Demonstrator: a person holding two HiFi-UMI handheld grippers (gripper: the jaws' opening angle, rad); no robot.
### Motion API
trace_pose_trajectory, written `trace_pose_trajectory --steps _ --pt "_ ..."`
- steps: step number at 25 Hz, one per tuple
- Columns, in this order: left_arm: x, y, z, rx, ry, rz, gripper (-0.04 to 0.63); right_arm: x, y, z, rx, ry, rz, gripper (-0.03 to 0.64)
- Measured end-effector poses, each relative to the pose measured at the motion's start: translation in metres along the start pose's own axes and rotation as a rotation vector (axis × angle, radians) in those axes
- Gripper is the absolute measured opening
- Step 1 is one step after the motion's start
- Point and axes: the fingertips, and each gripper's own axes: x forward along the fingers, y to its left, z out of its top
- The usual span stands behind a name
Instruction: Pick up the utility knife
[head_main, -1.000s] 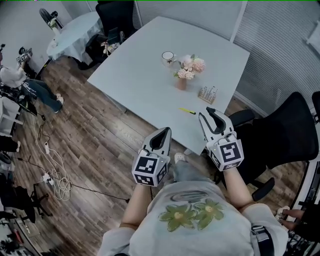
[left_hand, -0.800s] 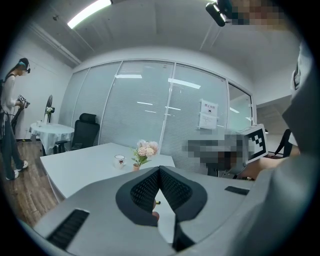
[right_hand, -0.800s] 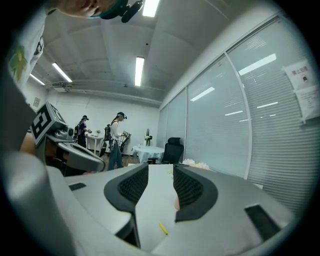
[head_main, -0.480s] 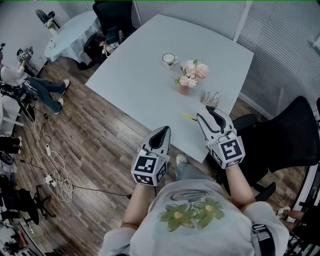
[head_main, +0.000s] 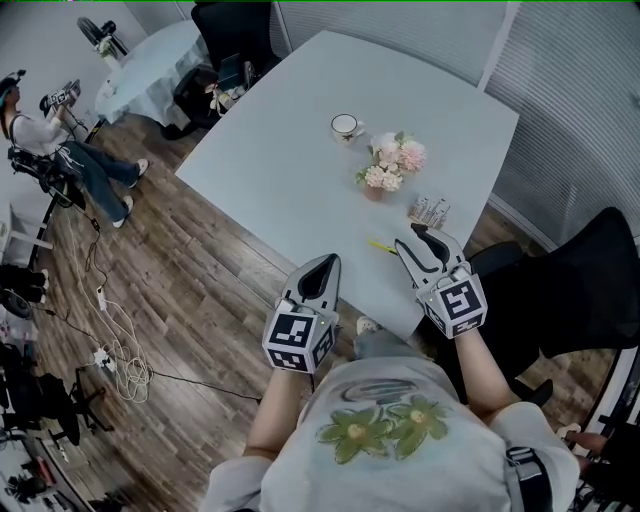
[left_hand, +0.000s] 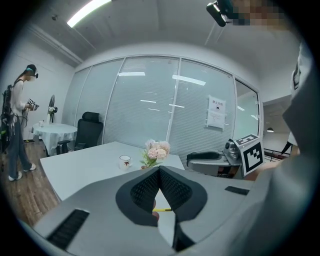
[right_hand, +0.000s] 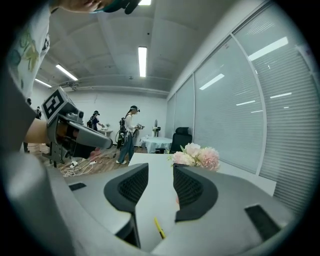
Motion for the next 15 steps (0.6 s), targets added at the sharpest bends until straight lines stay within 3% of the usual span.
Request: trace_pose_trajectory --steps 15 --pt "0.012 0.021 -0.011 -0.028 0.038 0.048 0.011 0.023 0.0 -0.059 -0.007 0.134 0.08 0.163"
